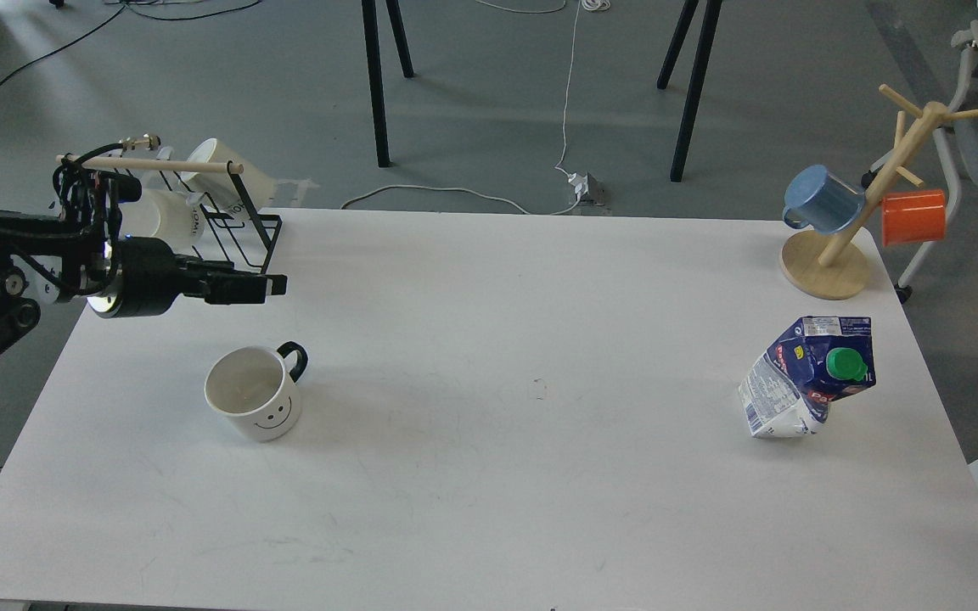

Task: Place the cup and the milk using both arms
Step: 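Grasp the white smiley mug rim with the left gripper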

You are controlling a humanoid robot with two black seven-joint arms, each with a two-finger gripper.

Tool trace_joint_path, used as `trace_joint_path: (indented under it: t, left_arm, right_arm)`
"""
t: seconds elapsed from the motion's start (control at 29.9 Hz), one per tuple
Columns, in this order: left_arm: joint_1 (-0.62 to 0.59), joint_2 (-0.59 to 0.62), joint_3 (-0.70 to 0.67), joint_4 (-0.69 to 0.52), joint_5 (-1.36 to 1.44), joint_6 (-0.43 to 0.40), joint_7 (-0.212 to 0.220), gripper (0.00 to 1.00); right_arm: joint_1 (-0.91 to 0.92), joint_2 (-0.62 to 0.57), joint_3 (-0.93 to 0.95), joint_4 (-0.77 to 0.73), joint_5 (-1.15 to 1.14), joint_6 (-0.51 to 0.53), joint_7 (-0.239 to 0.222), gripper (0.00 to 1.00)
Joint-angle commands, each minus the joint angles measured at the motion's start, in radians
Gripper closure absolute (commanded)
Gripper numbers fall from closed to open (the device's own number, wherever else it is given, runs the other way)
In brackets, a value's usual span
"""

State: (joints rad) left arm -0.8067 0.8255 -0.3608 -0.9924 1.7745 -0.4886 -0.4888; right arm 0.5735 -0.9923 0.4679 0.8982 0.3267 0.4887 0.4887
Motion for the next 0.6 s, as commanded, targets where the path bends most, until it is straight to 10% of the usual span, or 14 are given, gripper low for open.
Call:
trace_joint_path:
  t: [0.0, 0.57]
  left_arm:
    - [0.061, 0.052, 0.02, -0.035, 0.051, 0.011, 0.0, 0.01]
    - [0.121, -0.064, 0.017, 0.09, 0.048, 0.038, 0.0, 0.02]
  right_arm:
    - [-0.018, 0.0, 0.0, -0.002, 0.006, 0.0, 0.0, 0.04]
    - [-0.03, 0.0, 0.0, -0.004, 0.006, 0.0, 0.0, 0.04]
